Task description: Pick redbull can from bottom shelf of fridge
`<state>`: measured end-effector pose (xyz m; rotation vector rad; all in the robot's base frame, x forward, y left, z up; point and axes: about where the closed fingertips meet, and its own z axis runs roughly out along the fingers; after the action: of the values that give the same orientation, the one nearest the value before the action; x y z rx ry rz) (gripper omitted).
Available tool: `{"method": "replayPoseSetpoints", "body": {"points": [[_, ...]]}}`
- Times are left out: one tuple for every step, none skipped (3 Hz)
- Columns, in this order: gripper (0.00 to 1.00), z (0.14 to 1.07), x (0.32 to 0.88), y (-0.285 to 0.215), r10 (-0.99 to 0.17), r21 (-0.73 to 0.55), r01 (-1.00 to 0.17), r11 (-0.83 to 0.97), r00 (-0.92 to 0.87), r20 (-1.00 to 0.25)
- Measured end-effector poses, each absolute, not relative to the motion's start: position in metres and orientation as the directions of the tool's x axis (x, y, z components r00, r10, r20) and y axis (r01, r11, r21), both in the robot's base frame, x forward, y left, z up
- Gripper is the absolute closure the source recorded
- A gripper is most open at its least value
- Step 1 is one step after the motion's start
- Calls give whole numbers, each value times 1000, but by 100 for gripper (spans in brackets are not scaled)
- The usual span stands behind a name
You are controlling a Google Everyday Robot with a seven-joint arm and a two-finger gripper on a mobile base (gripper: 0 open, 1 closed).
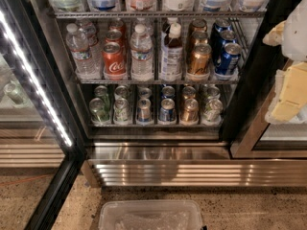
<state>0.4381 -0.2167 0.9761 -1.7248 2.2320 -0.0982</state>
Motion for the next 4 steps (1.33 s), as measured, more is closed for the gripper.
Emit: {"method": "replayPoseSetpoints", "body": {"points": [[0, 976, 438, -217, -953, -245, -931, 270, -222, -207], [0, 963, 441, -213, -945, -233, -932, 279, -223, -240], [0, 899, 457, -188, -907, -131, -953, 273, -209, -366], [0, 831, 485, -136, -802, -13, -967, 253, -202, -562]]}}
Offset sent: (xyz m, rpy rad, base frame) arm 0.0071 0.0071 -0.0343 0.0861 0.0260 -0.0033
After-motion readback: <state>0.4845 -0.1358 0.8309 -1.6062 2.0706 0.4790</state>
